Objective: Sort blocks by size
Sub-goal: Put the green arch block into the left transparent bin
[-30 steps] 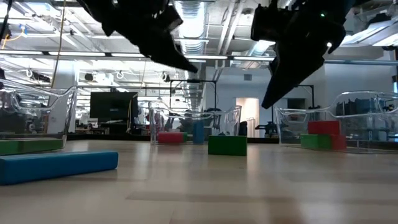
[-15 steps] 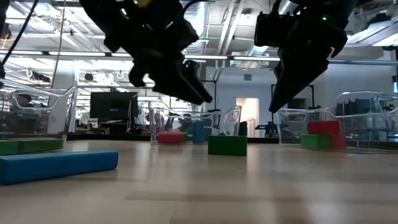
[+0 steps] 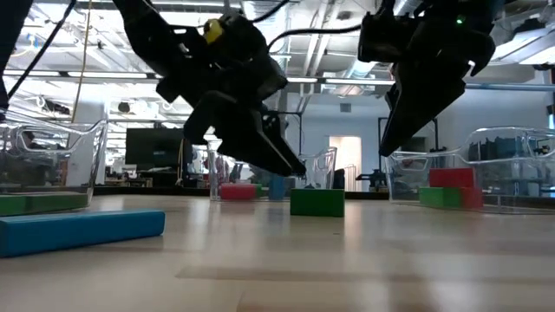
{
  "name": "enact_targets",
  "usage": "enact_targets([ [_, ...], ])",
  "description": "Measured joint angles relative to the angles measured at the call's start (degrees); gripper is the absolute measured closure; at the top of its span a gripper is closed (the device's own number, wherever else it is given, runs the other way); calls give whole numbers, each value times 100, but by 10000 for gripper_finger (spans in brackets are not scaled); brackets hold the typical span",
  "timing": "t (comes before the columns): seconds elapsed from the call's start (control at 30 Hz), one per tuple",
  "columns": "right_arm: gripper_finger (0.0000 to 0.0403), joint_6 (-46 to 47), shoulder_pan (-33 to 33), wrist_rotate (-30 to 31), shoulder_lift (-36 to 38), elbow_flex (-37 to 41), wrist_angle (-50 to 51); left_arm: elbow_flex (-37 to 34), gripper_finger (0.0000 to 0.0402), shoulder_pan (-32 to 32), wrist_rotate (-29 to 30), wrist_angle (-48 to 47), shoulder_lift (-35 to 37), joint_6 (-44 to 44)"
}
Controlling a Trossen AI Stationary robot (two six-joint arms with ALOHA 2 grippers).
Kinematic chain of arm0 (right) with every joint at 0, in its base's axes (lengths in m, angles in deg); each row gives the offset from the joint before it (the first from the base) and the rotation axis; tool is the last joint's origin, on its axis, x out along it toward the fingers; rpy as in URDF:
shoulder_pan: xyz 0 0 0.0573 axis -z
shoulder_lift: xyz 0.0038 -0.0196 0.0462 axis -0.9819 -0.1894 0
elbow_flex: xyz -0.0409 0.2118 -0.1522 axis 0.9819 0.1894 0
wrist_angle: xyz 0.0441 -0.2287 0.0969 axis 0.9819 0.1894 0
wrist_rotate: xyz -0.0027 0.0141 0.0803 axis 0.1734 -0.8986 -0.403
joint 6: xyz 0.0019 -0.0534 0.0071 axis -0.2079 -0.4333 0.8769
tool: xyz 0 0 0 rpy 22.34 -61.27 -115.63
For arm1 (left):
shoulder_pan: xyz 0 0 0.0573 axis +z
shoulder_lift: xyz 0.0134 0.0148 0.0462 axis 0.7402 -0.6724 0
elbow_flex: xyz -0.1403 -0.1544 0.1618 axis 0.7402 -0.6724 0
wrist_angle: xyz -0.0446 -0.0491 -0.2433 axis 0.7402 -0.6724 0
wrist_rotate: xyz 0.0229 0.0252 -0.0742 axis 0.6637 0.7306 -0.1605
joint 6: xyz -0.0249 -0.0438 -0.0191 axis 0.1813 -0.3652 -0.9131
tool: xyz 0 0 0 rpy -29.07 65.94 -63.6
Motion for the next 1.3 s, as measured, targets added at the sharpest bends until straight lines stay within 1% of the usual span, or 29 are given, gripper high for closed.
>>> enact_targets([
  [0.1,155,0,-2,2,0,0,-12,0,197,4,272,242,-183,-34],
  [0.17,155,0,-2,6,0,0,-15,0,196,11,310,349,-215,-54],
  [0.27,155,0,-1,16,0,0,-13,0,192,9,581,557,-244,-80],
  [0.3,155,0,0,20,0,0,-14,0,192,14,587,565,-253,-78],
  [0.43,155,0,-2,20,0,0,4,-1,191,22,427,660,-253,0],
  [0.53,155,-2,0,20,0,0,5,-2,191,20,431,776,-253,10],
  [0.7,155,-48,0,20,0,0,-1,2,191,80,427,776,-294,368],
  [1.0,155,-88,-1,122,0,0,-61,299,191,264,259,382,-697,426],
  [1.13,155,-90,-3,125,0,0,-56,472,191,262,158,207,-671,468],
  [1.3,155,-75,-30,127,0,0,-24,457,191,262,153,161,-692,426],
])
